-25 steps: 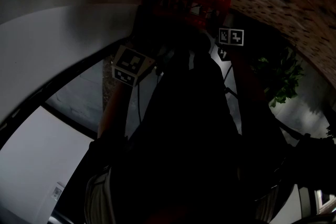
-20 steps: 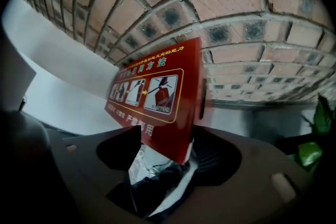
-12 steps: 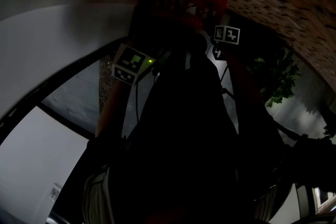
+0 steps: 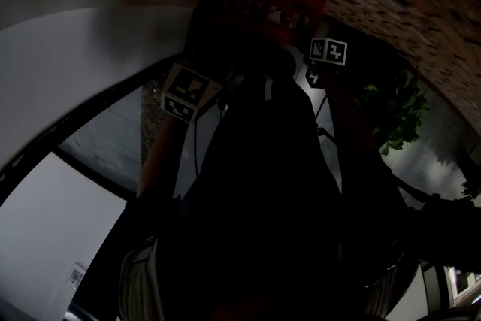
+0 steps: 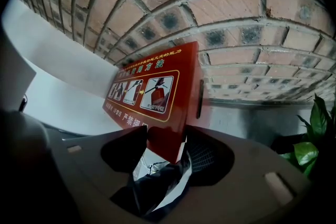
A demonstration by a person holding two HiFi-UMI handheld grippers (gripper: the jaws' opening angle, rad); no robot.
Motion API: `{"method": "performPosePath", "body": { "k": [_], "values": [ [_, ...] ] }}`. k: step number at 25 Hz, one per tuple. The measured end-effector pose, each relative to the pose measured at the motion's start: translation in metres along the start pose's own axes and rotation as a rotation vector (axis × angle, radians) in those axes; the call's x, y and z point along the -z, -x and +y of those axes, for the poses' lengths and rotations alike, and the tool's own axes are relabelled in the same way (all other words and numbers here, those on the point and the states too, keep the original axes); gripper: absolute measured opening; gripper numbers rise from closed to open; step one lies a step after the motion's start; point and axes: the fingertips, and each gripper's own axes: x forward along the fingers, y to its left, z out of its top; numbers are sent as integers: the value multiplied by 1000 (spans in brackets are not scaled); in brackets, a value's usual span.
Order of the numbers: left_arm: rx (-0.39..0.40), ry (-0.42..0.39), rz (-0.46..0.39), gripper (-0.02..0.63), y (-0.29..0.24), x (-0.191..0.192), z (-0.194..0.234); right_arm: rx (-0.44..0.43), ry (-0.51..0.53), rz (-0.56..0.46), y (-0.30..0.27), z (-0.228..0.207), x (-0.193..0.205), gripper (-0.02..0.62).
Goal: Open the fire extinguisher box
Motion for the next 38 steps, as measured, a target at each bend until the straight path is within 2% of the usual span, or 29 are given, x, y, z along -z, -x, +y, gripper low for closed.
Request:
{"method": "performPosePath", "body": {
  "k": [12,38],
  "values": [
    [4,12,-18,-3,-1,-3,0,-77,-22,-33,15,10,-5,235],
    [11,-9,-49,-3,0,-13,-1,-159,-118,-126,44,27,-25,235]
  ]
}}
